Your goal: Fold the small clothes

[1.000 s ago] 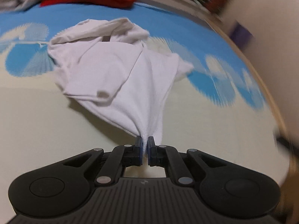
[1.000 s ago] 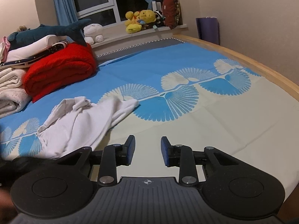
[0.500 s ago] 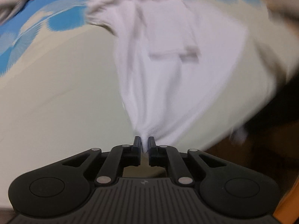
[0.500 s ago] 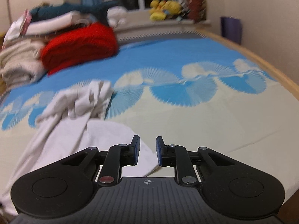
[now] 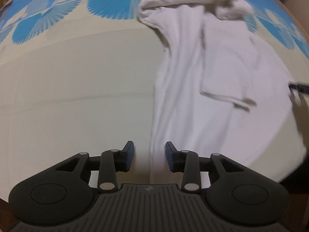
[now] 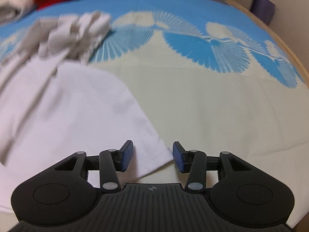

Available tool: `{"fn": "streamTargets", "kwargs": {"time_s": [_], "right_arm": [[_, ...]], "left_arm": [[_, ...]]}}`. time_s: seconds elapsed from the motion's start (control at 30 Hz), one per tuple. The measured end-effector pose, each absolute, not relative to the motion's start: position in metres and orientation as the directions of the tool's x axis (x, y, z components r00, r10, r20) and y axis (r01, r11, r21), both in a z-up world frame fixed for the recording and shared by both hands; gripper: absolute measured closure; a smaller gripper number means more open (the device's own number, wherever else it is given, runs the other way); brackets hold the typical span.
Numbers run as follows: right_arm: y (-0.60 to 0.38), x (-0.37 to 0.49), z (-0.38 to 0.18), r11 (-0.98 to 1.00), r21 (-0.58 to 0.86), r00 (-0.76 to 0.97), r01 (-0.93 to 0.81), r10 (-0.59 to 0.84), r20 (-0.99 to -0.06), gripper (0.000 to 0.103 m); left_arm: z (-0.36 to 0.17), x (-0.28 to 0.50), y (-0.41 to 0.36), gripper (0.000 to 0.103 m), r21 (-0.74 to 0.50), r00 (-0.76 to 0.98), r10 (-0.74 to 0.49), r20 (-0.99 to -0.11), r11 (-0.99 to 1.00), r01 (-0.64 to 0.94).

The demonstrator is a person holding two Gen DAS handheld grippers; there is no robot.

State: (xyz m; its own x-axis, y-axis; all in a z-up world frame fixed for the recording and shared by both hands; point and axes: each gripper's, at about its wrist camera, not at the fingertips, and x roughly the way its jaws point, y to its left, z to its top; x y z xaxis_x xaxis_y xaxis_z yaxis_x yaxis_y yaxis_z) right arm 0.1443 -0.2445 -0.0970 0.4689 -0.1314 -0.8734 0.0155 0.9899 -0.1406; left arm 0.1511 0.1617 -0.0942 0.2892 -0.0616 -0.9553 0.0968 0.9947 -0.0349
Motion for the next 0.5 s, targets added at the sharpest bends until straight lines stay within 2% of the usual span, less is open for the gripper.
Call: {"fn": "streamTargets", "kwargs": {"time_s": [0.03,0.1,0.13,0.17,0.2,0.3,0.5], "right_arm": [[-0.242,0.144,-0.100,0.989,-0.149,0.473,0.004,-0.133,-0.871,0.057],[-0.242,0.146,-0.098,0.992,-0.127,0.472,0.004,-0.114,-0.874,0.069],[-0.243,0.147,-0.096,0.993,-0.120,0.468,0.005,-0.109,-0.877,0.088],[-0.244,0.148,-0.094,0.994,-0.114,0.464,-0.002,-0.100,-0.880,0.093],[-0.245,0.147,-0.090,0.995,-0.103,0.466,-0.009,-0.087,-0.881,0.094],[-0.252,0.141,-0.073,0.996,-0.095,0.487,-0.003,-0.082,-0.870,0.095],[-0.273,0.112,-0.035,0.996,-0.068,0.480,0.066,-0.091,-0.873,0.096]], "left_arm": [[-0.096,0.153,0.163,0.063,-0.045,0.288,-0.065,-0.955,0.996,0.076],[-0.099,0.161,0.163,0.064,-0.070,0.284,-0.077,-0.956,0.997,0.038],[-0.101,0.164,0.161,0.066,-0.077,0.282,-0.083,-0.956,0.996,0.033],[-0.102,0.167,0.156,0.071,-0.081,0.281,-0.089,-0.956,0.996,0.039],[-0.102,0.168,0.151,0.084,-0.081,0.280,-0.093,-0.955,0.995,0.055],[-0.107,0.170,0.132,0.098,-0.047,0.281,-0.083,-0.956,0.990,0.132],[-0.103,0.167,0.122,0.101,0.036,0.330,-0.030,-0.944,0.981,0.190]]}}
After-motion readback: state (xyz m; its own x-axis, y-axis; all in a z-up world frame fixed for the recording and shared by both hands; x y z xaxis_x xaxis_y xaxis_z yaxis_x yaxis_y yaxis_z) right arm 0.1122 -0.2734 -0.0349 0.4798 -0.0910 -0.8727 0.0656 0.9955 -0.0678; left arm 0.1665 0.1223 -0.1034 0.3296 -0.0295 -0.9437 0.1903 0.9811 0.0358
